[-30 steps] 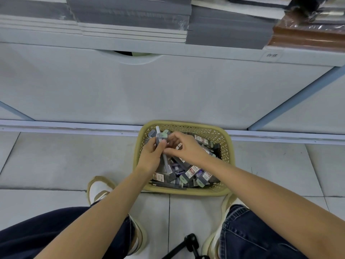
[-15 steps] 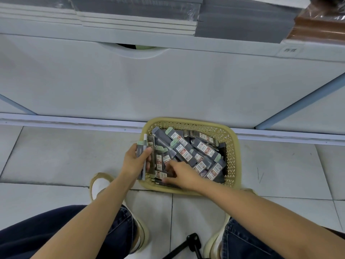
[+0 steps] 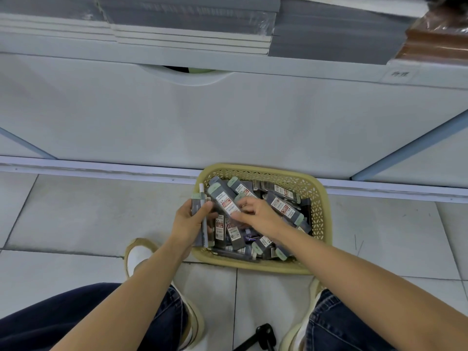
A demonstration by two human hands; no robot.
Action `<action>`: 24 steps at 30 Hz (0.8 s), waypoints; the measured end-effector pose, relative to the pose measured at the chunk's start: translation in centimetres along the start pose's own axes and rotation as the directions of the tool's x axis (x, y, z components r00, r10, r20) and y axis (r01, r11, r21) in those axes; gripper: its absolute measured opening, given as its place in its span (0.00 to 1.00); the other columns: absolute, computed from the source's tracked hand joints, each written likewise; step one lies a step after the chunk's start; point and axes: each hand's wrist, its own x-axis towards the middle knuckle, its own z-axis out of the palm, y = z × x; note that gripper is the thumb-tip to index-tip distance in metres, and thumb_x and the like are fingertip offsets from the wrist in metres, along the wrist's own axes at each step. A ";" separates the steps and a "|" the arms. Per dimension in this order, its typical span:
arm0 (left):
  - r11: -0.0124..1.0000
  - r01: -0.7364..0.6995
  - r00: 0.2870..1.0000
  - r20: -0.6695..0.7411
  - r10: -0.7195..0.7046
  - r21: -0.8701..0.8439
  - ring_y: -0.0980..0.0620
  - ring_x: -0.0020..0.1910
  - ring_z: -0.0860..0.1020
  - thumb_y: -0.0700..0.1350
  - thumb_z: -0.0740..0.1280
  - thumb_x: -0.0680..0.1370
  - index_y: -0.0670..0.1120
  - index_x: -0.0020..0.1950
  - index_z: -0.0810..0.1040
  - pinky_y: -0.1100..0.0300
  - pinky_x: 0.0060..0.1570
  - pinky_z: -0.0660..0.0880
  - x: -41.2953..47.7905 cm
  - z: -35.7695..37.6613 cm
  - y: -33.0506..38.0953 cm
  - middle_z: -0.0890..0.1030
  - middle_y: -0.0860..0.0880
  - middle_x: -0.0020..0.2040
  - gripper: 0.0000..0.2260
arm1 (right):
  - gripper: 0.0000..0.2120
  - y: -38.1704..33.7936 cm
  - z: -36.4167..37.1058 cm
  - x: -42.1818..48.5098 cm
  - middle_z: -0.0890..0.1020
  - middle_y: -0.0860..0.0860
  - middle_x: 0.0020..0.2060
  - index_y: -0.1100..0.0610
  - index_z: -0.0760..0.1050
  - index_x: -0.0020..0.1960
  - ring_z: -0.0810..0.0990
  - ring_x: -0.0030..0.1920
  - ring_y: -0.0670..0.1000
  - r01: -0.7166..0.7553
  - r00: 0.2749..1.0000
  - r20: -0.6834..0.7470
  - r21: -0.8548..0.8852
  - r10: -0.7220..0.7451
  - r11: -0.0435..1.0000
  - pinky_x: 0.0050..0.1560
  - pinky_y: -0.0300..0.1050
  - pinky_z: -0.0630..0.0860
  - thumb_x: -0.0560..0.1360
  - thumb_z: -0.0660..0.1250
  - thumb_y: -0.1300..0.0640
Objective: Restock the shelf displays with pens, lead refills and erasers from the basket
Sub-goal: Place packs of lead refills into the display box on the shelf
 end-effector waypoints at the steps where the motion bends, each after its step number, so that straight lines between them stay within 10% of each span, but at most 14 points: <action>1: 1.000 -0.005 1.000 0.002 0.005 -0.023 0.54 0.36 0.84 0.42 0.66 0.79 0.42 0.56 0.76 0.63 0.29 0.77 -0.1 0.3 0.0 0.86 0.48 0.42 0.07 | 0.13 0.0 0.6 0.0 0.84 0.52 0.53 0.57 0.75 0.58 0.84 0.49 0.50 0.002 1.000 0.025 0.010 -0.002 1.000 0.51 0.44 0.80 0.75 0.71 0.57; 8: 0.999 -0.038 0.993 -0.107 0.041 0.026 0.48 0.44 0.85 0.42 0.68 0.78 0.42 0.57 0.78 0.57 0.41 0.81 0.4 -0.1 0.2 0.85 0.44 0.47 0.08 | 0.10 -1.1 1.6 0.6 0.84 0.45 0.45 0.53 0.79 0.53 0.83 0.45 0.42 0.081 0.990 0.118 -0.059 -0.073 0.995 0.47 0.34 0.76 0.75 0.70 0.50; 12: 0.996 -0.045 0.984 -0.167 0.056 0.071 0.46 0.45 0.84 0.43 0.69 0.78 0.43 0.54 0.78 0.51 0.46 0.81 0.7 -1.3 -0.1 0.85 0.44 0.46 0.07 | 0.17 -0.5 1.7 1.8 0.80 0.46 0.49 0.52 0.74 0.62 0.79 0.46 0.45 0.093 0.967 -0.199 -0.314 -0.161 0.945 0.49 0.42 0.76 0.76 0.68 0.47; 17: 0.985 -0.047 0.982 -0.174 0.076 0.165 0.46 0.45 0.84 0.43 0.69 0.78 0.43 0.53 0.78 0.51 0.47 0.82 0.9 -2.5 -0.5 0.85 0.44 0.45 0.06 | 0.22 0.6 3.8 3.0 0.72 0.49 0.58 0.54 0.71 0.64 0.75 0.47 0.46 0.045 0.972 -0.144 -0.666 -0.188 0.744 0.49 0.43 0.74 0.74 0.70 0.47; 24: 0.982 -0.072 0.987 -0.128 0.095 0.172 0.47 0.43 0.85 0.43 0.70 0.78 0.44 0.50 0.78 0.55 0.42 0.81 0.6 -2.3 0.1 0.85 0.45 0.42 0.05 | 0.15 -2.2 -0.7 2.1 0.81 0.49 0.57 0.56 0.72 0.63 0.79 0.55 0.45 0.128 0.979 -0.118 -0.268 -0.164 0.955 0.55 0.40 0.75 0.77 0.67 0.56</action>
